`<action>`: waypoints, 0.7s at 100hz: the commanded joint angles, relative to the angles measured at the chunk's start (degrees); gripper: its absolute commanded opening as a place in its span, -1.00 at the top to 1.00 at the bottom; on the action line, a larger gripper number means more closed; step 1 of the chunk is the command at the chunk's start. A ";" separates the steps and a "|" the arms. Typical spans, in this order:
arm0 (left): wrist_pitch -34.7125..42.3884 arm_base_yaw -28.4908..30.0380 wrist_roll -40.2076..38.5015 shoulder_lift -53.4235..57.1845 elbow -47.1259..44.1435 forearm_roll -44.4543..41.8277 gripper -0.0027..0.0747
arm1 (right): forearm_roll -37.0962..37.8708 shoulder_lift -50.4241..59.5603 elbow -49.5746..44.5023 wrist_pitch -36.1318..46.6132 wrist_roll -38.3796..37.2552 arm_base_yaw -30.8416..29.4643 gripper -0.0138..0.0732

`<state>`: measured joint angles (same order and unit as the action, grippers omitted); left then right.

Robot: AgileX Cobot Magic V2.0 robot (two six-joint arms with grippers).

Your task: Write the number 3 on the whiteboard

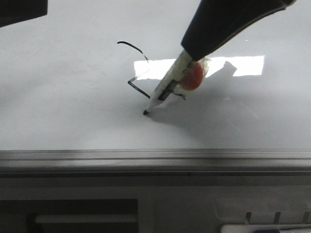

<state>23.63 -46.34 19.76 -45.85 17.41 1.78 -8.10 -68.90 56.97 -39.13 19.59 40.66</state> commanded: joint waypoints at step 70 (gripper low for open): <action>0.91 -0.32 -0.82 -0.02 1.51 -9.03 -0.34 | 0.18 4.65 3.33 6.39 -0.25 8.89 0.82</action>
<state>22.04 -46.34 19.76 -45.85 17.41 -4.94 -8.08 -67.15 58.24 -35.13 19.59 49.37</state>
